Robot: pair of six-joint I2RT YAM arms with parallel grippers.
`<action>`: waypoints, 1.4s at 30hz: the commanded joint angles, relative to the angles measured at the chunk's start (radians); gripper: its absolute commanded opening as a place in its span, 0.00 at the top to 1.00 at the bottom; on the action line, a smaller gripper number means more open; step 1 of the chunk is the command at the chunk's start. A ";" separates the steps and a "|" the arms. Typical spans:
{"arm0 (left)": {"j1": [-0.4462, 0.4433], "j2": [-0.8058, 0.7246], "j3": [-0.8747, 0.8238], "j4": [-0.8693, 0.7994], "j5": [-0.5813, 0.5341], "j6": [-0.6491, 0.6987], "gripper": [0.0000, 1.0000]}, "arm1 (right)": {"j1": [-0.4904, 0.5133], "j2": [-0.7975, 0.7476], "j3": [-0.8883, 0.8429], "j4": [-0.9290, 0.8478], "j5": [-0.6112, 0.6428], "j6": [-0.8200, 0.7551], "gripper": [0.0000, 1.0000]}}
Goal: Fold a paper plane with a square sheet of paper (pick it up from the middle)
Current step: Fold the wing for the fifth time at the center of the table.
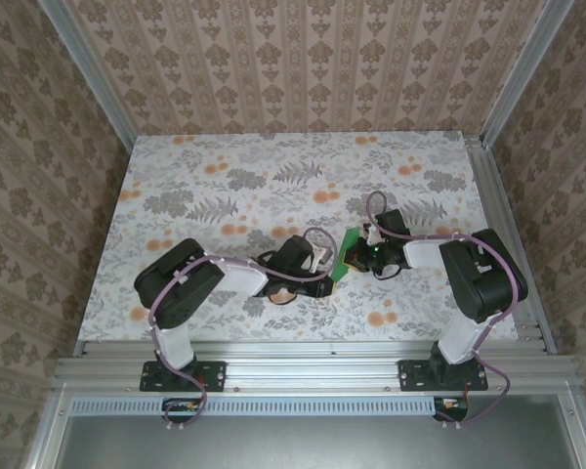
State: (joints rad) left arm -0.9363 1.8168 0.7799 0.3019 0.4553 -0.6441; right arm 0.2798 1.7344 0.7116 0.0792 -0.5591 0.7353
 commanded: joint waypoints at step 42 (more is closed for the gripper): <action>0.067 0.128 0.126 -0.098 0.009 0.022 0.99 | 0.025 -0.013 -0.048 -0.142 0.110 -0.002 1.00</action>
State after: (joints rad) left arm -0.8604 1.9034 0.8928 0.2832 0.5003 -0.6724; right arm 0.2993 1.7119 0.7094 0.0738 -0.5285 0.7300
